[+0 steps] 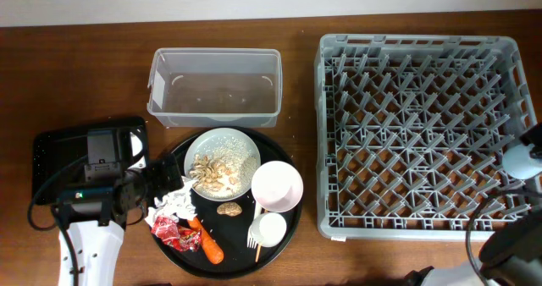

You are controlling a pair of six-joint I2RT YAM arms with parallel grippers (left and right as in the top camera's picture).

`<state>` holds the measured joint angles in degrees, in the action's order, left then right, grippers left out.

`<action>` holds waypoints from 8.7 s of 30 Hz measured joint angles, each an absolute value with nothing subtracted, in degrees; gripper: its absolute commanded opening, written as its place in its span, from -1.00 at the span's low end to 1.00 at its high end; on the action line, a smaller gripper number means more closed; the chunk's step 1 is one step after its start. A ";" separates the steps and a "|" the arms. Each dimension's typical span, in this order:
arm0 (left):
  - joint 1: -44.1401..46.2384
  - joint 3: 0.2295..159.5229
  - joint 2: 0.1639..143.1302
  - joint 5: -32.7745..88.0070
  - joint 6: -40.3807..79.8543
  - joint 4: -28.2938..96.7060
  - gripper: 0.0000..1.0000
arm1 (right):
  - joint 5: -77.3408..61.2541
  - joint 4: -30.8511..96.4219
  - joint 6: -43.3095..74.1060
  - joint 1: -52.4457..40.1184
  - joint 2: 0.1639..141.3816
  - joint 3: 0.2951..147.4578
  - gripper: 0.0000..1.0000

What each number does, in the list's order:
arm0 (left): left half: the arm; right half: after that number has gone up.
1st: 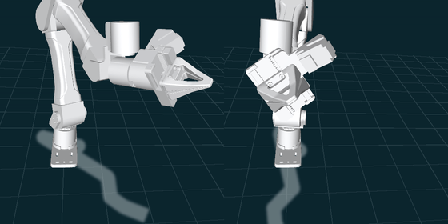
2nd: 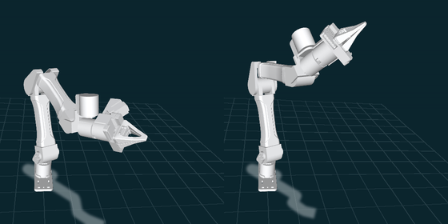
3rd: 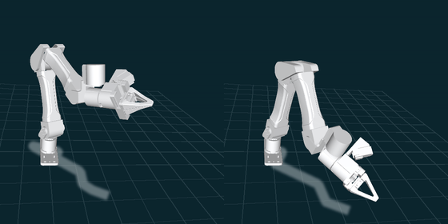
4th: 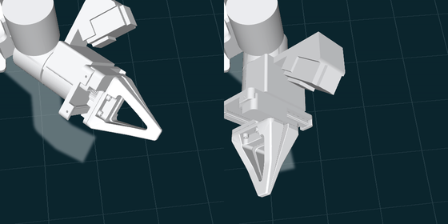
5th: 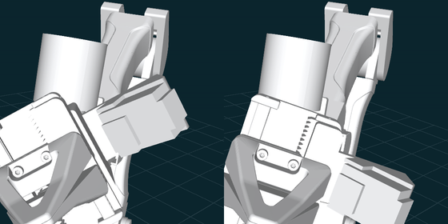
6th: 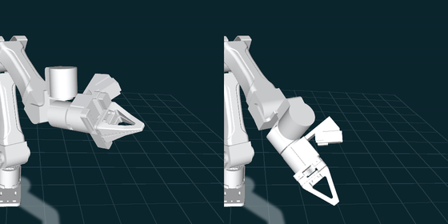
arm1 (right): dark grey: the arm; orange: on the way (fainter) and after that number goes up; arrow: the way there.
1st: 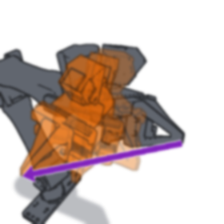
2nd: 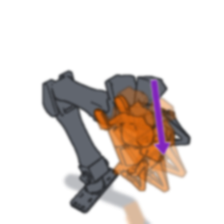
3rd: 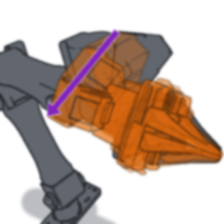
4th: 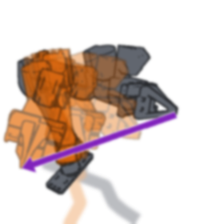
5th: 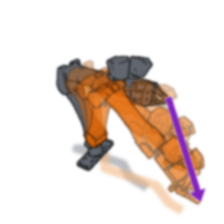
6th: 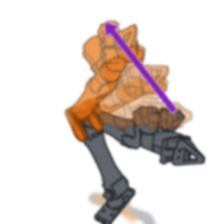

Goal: Sort waste into correct bins and load items into the dishwasher rack

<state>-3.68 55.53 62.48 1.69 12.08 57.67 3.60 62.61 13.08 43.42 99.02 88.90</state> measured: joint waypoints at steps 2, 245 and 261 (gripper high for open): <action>-3.68 55.53 62.48 1.69 12.08 57.67 0.99 | 3.42 62.08 13.06 43.42 100.57 88.90 0.13; -3.68 55.75 62.48 1.69 12.08 58.76 0.99 | -18.41 69.47 -8.43 -22.15 92.18 91.90 0.99; -3.68 55.75 62.48 1.69 12.08 58.76 0.99 | -13.04 60.49 -10.98 -29.78 119.13 91.90 0.48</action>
<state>-3.68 55.75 62.48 1.69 12.08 58.76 -13.04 60.49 -10.98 -29.78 119.13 91.90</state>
